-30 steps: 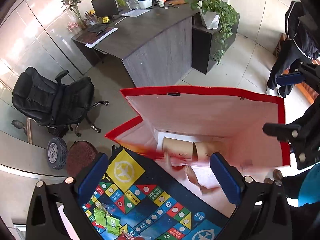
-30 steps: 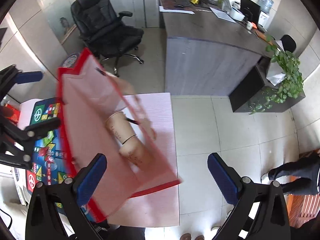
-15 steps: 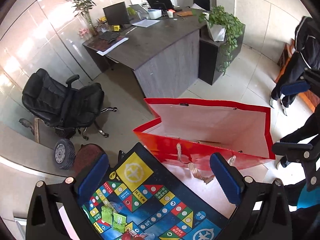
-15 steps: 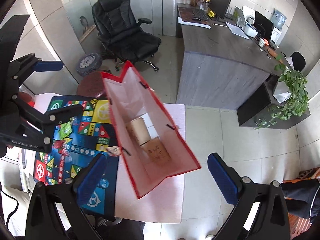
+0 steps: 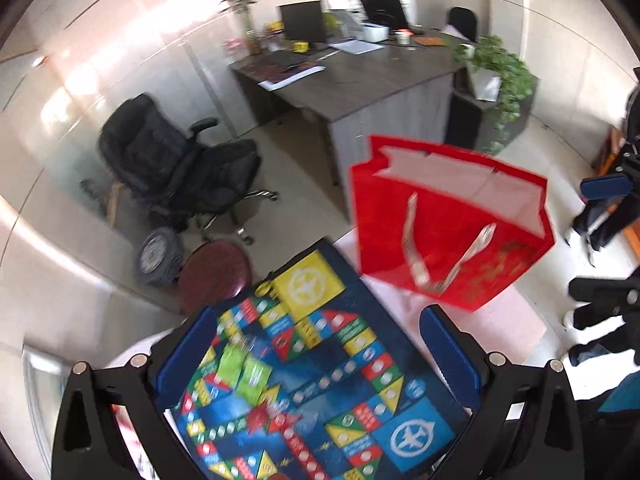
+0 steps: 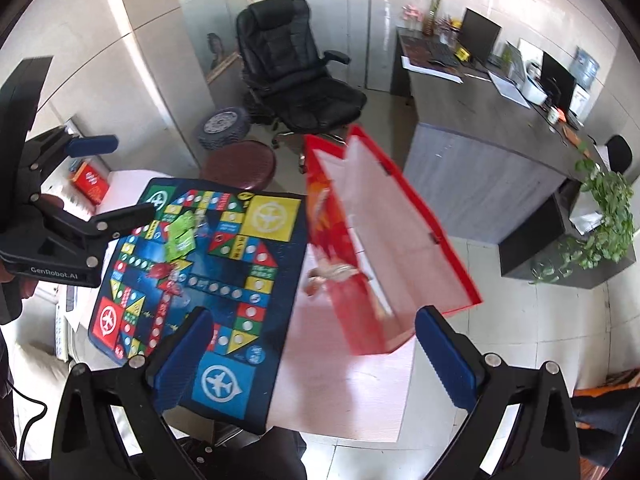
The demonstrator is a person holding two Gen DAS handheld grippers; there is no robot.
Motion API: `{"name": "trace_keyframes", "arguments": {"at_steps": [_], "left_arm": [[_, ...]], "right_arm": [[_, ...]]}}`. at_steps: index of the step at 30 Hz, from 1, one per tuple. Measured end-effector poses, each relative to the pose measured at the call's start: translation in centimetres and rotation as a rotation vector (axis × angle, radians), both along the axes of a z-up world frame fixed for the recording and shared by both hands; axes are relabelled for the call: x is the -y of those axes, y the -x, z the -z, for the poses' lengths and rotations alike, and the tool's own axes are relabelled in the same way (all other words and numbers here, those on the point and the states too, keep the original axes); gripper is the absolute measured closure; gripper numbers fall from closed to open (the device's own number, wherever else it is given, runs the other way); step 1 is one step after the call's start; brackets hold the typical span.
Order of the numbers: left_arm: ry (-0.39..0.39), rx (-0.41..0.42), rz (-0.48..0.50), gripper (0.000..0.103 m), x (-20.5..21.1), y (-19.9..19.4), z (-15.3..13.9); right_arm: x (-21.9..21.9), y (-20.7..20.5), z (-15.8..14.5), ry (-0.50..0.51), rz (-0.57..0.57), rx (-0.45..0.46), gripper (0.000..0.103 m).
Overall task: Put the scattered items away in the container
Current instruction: 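Move both open tools back over the game mat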
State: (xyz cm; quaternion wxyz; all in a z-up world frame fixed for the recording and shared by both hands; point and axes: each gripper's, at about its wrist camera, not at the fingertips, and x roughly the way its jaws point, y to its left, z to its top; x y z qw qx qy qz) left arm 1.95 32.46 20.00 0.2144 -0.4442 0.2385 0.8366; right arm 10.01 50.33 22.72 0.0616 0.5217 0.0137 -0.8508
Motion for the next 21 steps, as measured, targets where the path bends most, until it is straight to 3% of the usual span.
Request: {"name": "trace_keyframes", "arguments": {"at_steps": [6, 12, 16, 21], "left_arm": [[-0.01, -0.008, -0.126, 0.0, 6.8, -4.2, 0.0], [-0.001, -0.005, -0.253, 0.0, 14.3, -9.3, 2.2], [-0.024, -0.009, -0.349, 0.0, 19.4, -12.9, 4.5], [-0.136, -0.037, -0.482, 0.0, 25.3, -17.1, 9.5]], "right_arm": [[5.1, -2.9, -0.9, 0.007, -0.079, -0.034, 0.0], [11.7, -6.0, -0.2, 0.012, -0.161, -0.071, 0.0], [15.9, -7.7, 2.6, 0.038, -0.182, -0.073, 0.0], [19.1, -9.9, 8.1, 0.075, -0.157, -0.1, 0.0]]}}
